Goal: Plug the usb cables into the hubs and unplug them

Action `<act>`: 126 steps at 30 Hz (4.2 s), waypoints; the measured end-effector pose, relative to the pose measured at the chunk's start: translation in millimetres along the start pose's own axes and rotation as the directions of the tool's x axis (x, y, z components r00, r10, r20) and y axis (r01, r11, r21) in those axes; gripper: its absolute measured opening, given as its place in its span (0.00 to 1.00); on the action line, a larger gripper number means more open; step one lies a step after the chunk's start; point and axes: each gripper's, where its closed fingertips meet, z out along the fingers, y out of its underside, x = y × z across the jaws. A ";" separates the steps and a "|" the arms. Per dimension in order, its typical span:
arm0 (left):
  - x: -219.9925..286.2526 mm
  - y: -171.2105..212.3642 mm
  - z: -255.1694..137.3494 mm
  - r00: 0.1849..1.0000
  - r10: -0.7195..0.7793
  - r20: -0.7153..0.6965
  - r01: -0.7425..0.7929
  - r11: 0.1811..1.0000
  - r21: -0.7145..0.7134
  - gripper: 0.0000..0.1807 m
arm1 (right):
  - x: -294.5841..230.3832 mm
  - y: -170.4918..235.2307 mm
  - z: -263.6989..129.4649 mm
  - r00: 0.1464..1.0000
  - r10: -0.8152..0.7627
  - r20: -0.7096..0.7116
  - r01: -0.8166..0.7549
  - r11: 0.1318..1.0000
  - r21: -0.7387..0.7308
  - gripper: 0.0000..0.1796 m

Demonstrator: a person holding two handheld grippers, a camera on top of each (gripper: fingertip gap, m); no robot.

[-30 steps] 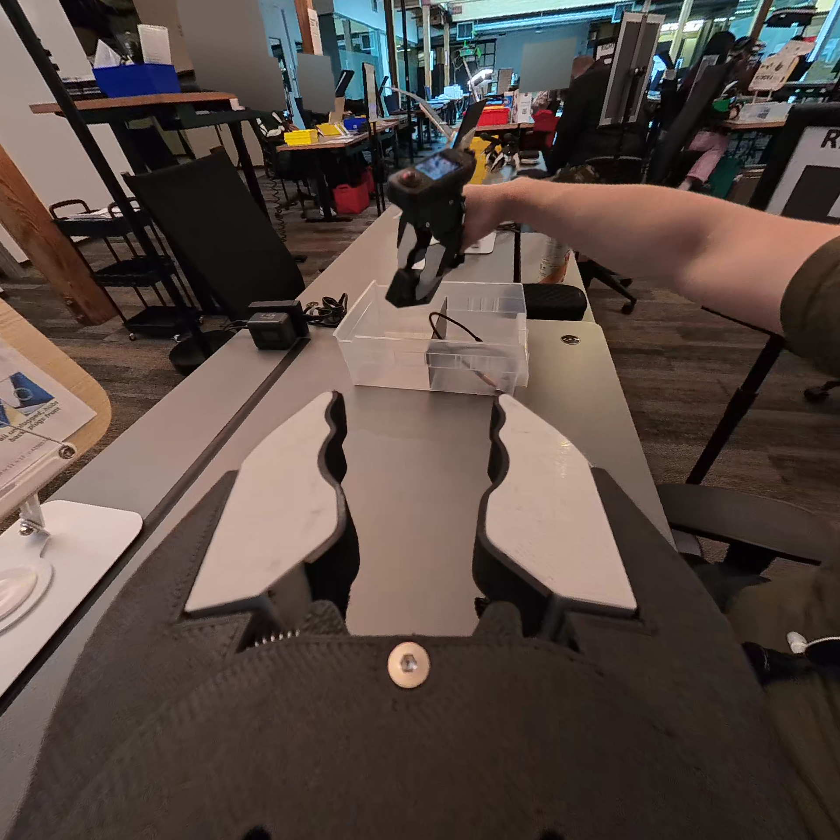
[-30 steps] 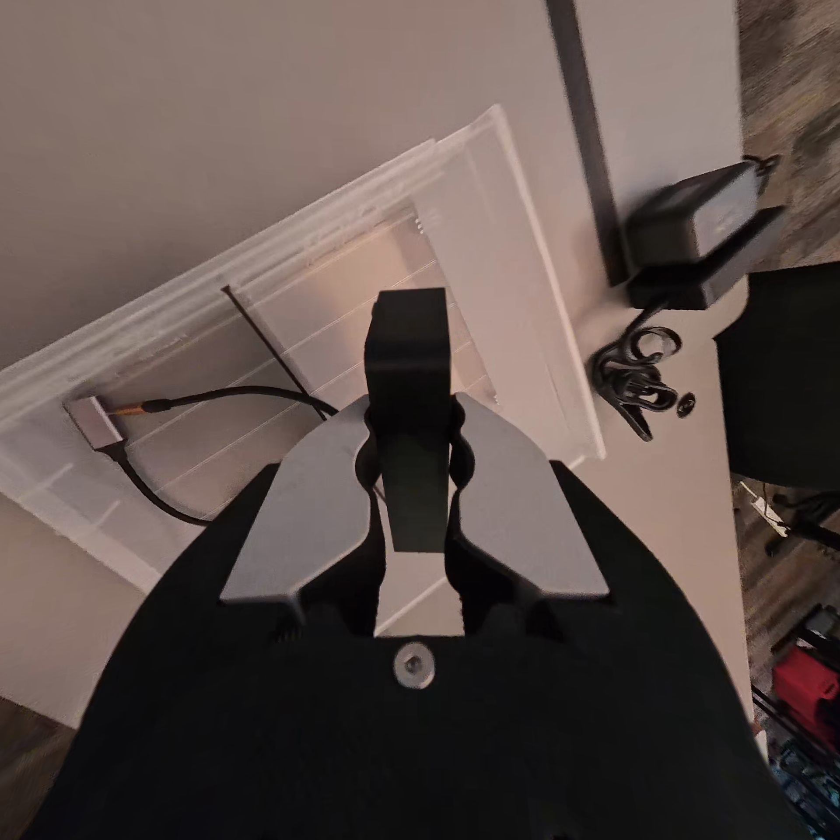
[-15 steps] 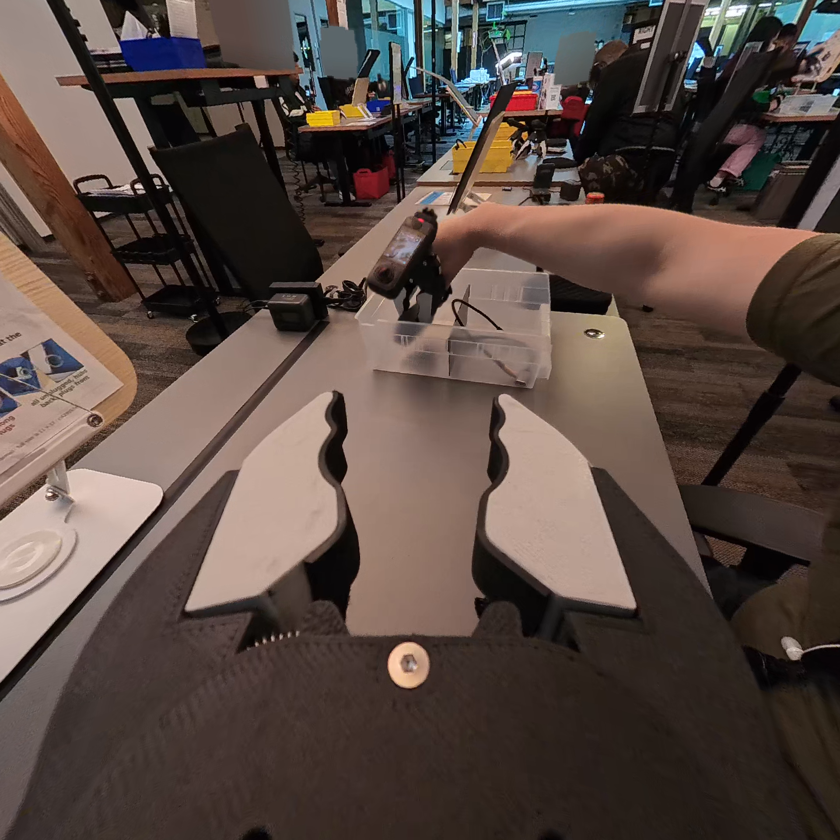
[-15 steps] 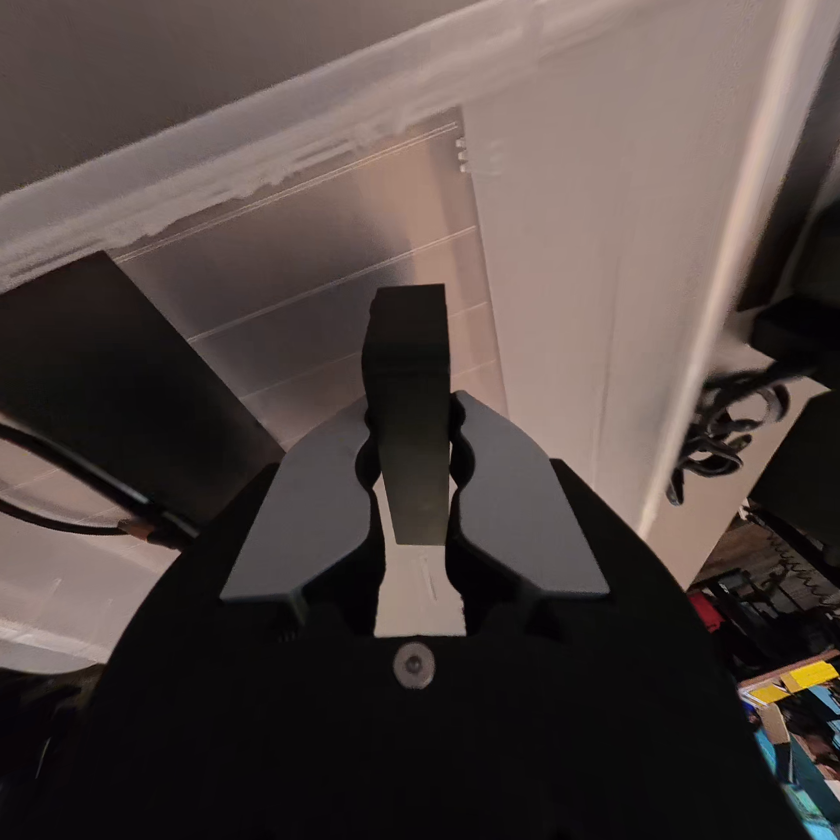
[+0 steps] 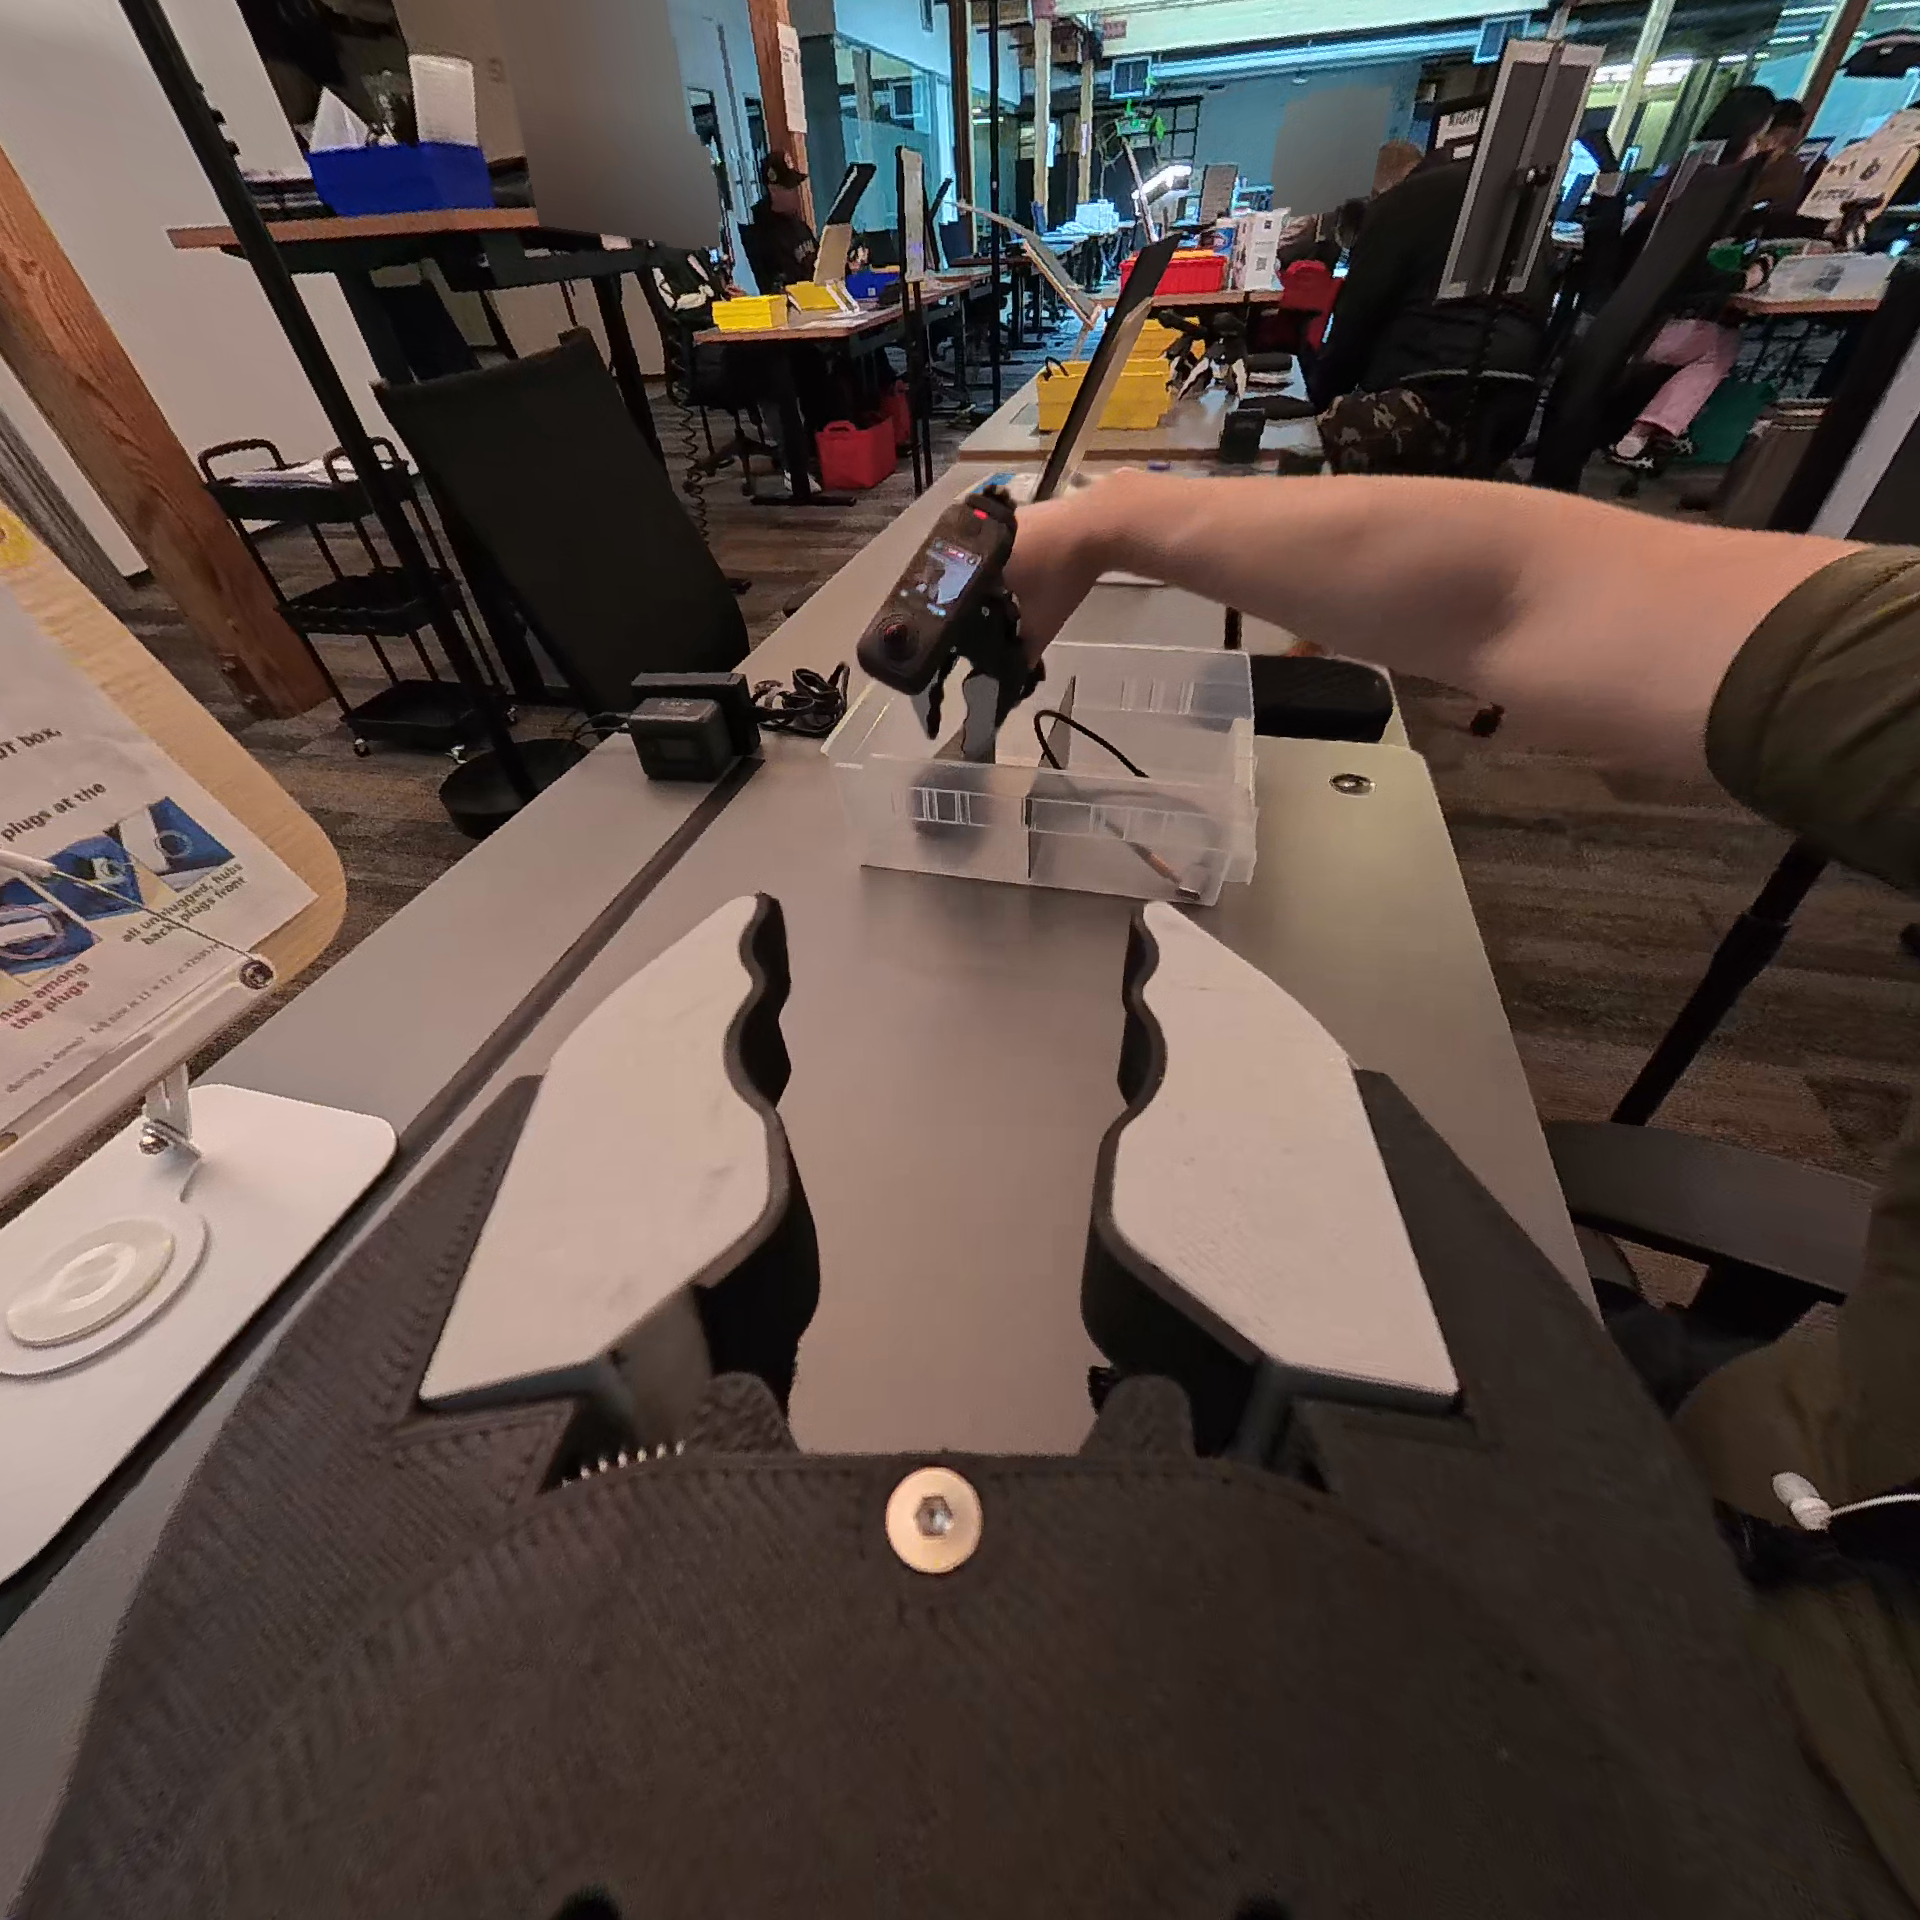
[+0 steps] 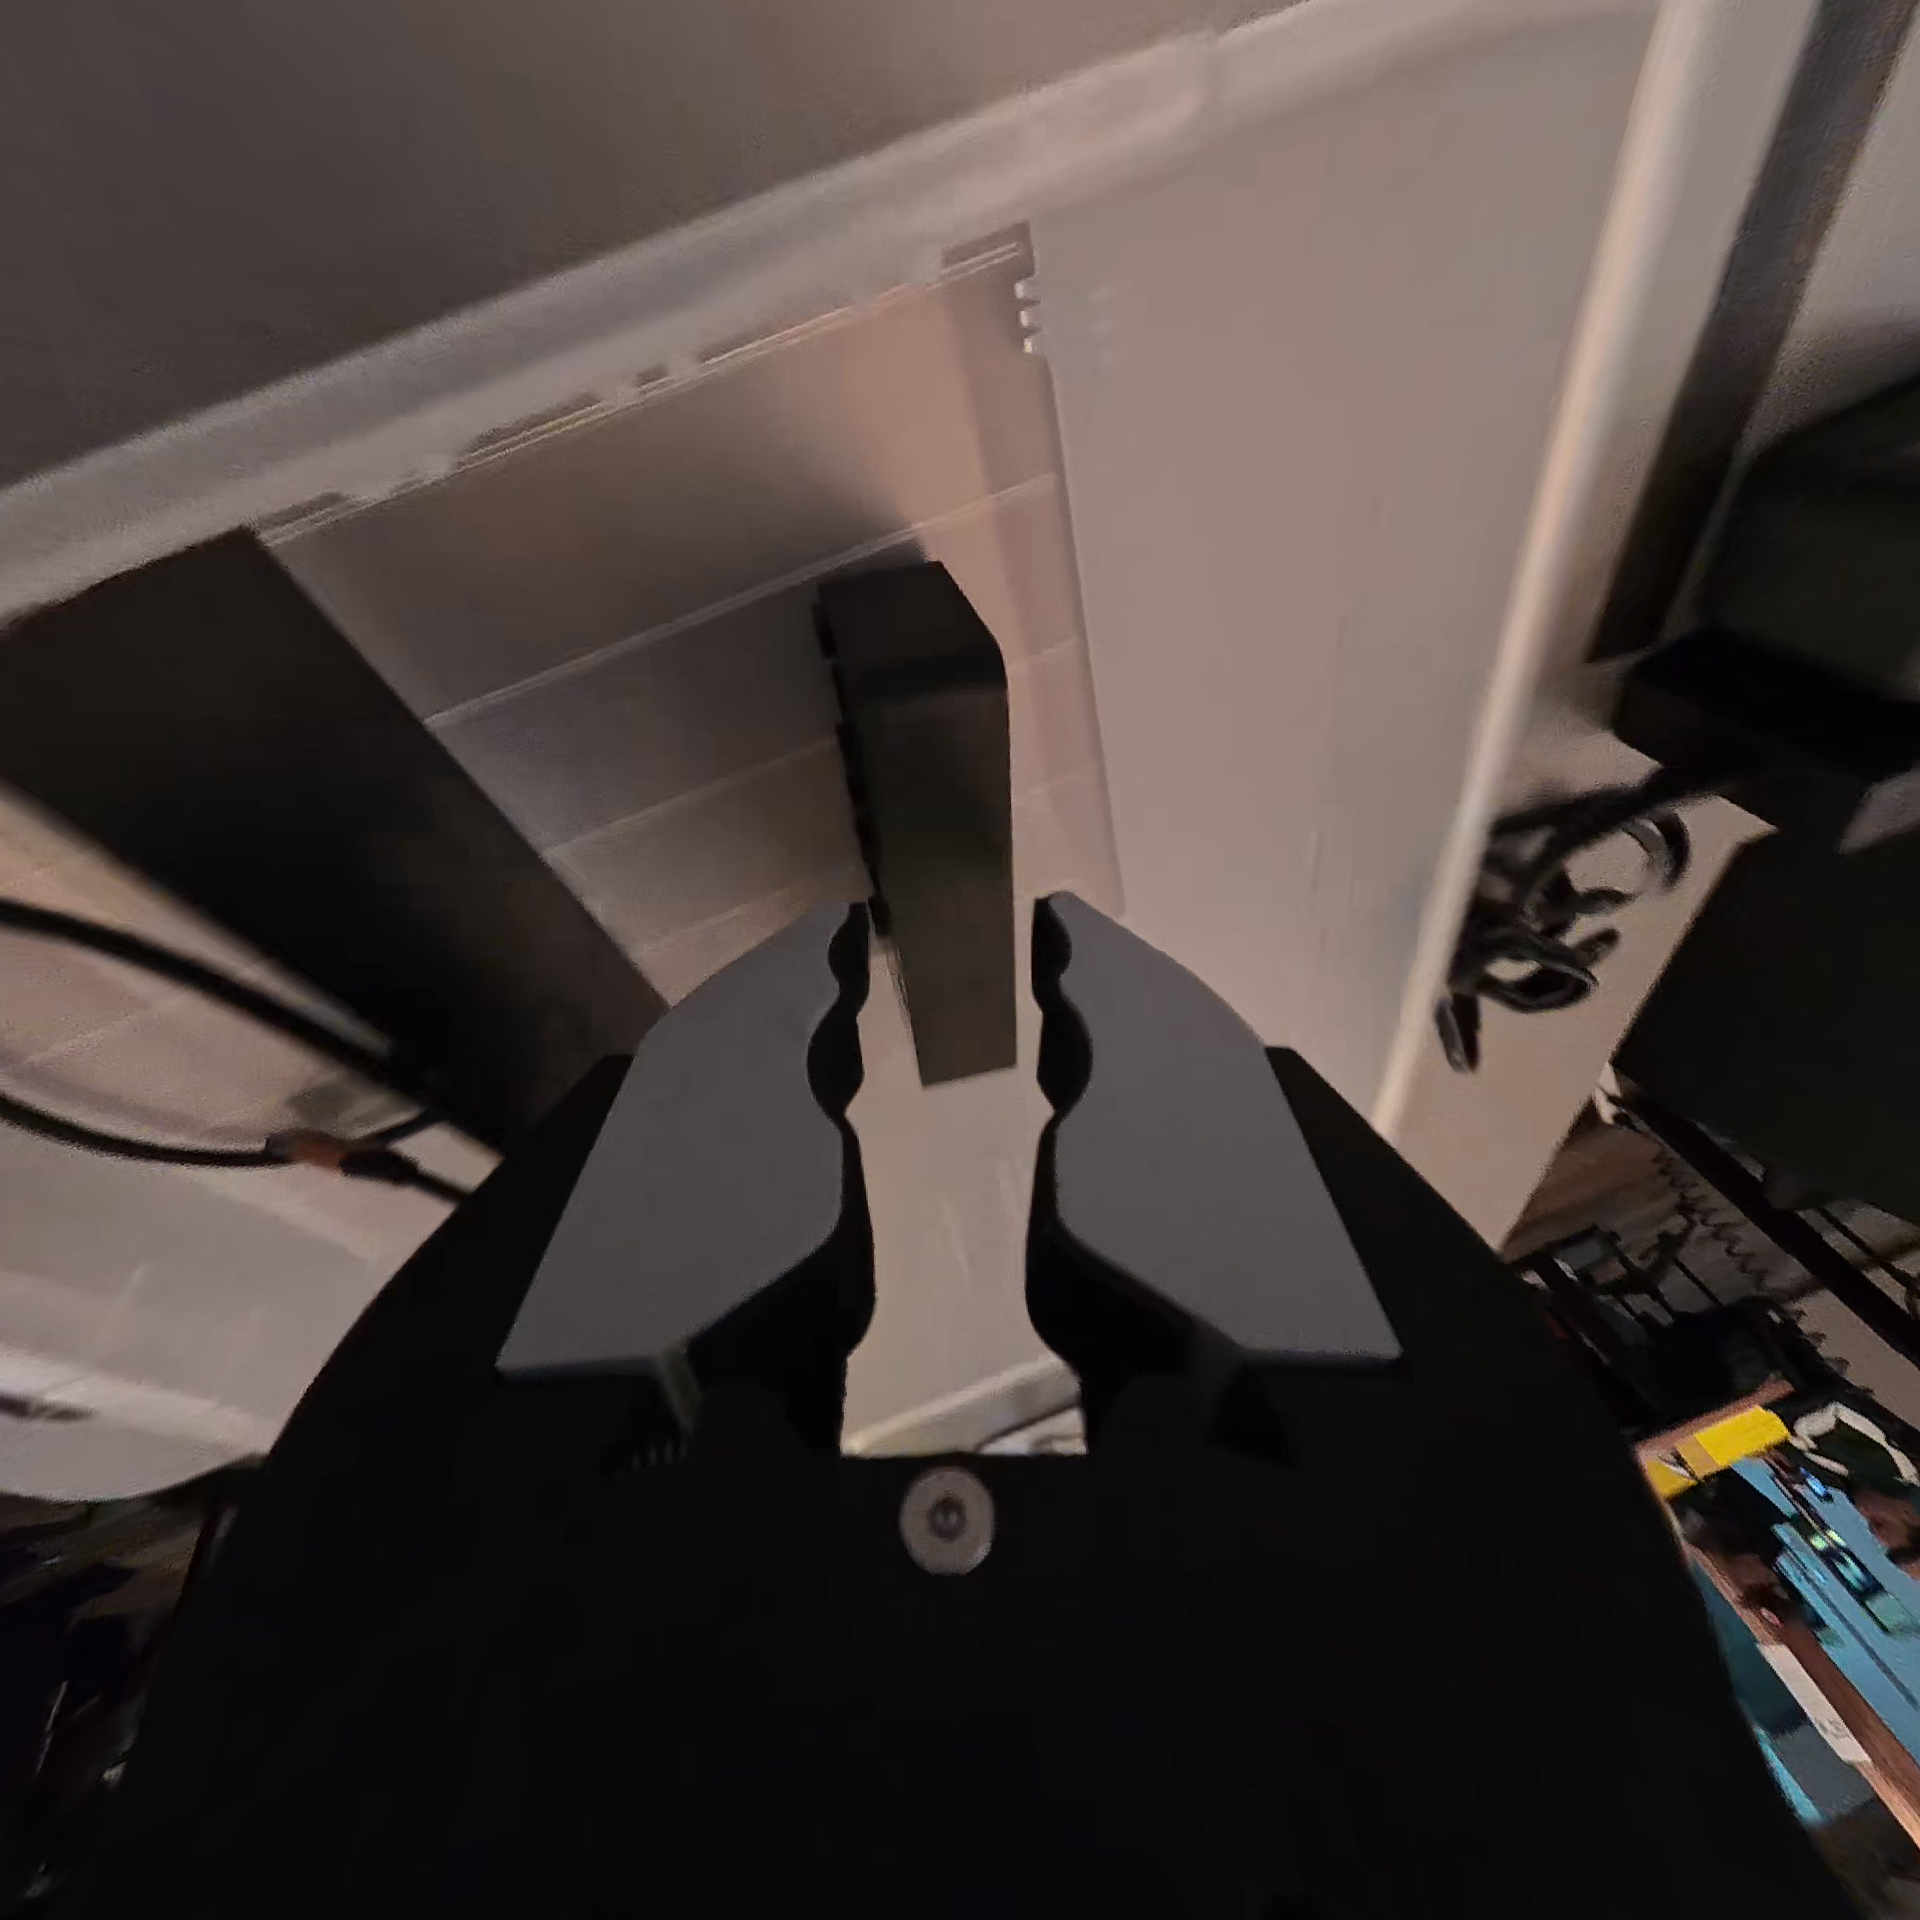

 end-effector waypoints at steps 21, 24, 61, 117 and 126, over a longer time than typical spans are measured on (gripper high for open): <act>-113.2 29.8 -133.6 0.822 0.190 0.538 -0.068 0.969 -0.238 0.30 | -96.6 -292.8 -374.3 0.860 0.469 -0.203 0.207 0.044 0.977 0.27; -138.0 80.7 -171.4 0.878 0.333 0.345 -0.095 0.826 -0.556 0.29 | -99.1 -301.7 -372.3 0.901 0.409 -0.148 0.180 -0.041 0.983 0.28; -242.1 311.1 -300.4 0.864 0.357 -0.356 -0.311 -0.177 -0.934 0.36 | -46.4 -305.0 -304.4 0.861 0.482 -0.162 0.073 0.198 0.978 0.27; -244.7 22.3 -279.8 0.493 0.761 0.422 -0.116 0.538 -0.835 0.34 | -61.9 -316.4 -307.9 0.890 0.418 -0.183 0.106 0.200 0.974 0.27; -190.5 -93.0 -182.4 0.444 0.703 0.555 -0.269 0.696 -0.666 0.34 | -89.5 -332.3 -350.0 0.925 0.361 -0.114 0.126 -0.009 0.992 0.27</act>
